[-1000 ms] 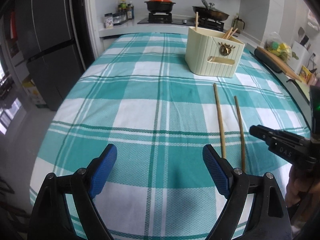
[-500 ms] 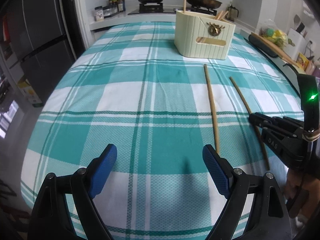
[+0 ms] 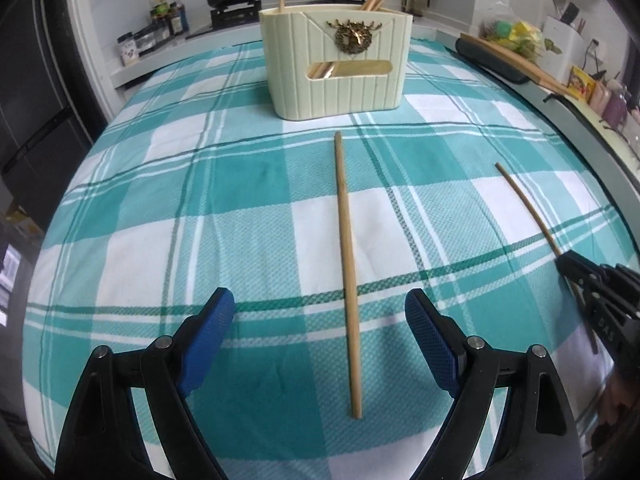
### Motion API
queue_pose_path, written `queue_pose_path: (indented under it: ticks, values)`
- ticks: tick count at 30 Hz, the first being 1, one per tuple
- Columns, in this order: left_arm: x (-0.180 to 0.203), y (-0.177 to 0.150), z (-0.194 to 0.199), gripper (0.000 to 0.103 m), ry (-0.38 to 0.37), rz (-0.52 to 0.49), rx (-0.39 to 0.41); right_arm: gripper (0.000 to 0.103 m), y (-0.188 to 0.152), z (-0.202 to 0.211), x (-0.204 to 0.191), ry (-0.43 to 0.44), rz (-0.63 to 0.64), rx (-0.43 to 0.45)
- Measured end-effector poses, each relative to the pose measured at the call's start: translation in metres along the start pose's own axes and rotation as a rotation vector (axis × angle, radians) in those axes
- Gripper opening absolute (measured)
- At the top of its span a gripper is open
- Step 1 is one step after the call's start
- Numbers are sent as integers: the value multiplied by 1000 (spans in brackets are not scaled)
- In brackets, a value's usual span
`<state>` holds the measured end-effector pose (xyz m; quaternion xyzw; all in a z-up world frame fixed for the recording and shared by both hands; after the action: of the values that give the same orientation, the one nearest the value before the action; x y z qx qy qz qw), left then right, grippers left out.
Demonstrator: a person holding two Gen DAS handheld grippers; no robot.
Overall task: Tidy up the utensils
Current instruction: 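Close the right tool on one chopstick while the left tool closes on the other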
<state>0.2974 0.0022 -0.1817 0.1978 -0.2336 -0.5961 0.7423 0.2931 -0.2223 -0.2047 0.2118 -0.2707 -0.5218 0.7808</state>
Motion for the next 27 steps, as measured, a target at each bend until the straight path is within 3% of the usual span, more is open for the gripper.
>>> queue_pose_path:
  ticks: [2,5,7,9,14,23,24,26,27]
  values:
    - [6,0,-10,85,29,-25,-4,6,-2,0,2,0,-5,5]
    - [9,-2,-17,59,21,-31,-19,6,-3,2,2,3,-9,14]
    - [9,-3,-17,28,0,-20,-23,6,-6,3,2,2,-10,24]
    - [12,-5,-16,6,9,-36,-18,6,-7,4,2,1,-10,31]
    - [10,-12,-10,5,5,-9,-21,6,-7,4,3,12,-17,34]
    - [4,-63,31,7,-62,21,-70,6,-14,8,9,21,-18,28]
    - [4,-64,33,9,-75,23,-78,7,-15,10,10,20,-15,25]
    - [1,-63,37,28,-105,29,-96,7,-18,12,13,30,-16,14]
    - [-1,-60,39,45,-120,34,-99,9,-19,13,16,45,-17,7]
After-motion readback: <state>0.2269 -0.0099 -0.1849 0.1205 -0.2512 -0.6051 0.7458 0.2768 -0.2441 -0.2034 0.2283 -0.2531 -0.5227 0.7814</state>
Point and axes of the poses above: each gripper's, at about its wrist camera, not at the fingertips, and z roughly against the way its jaws point, x to its right, y to its top, the point moved 2 cm from there along -z, roughly the way its jaws point, and after that the axes turned 14 degrees about z, right-handed, at the moved point
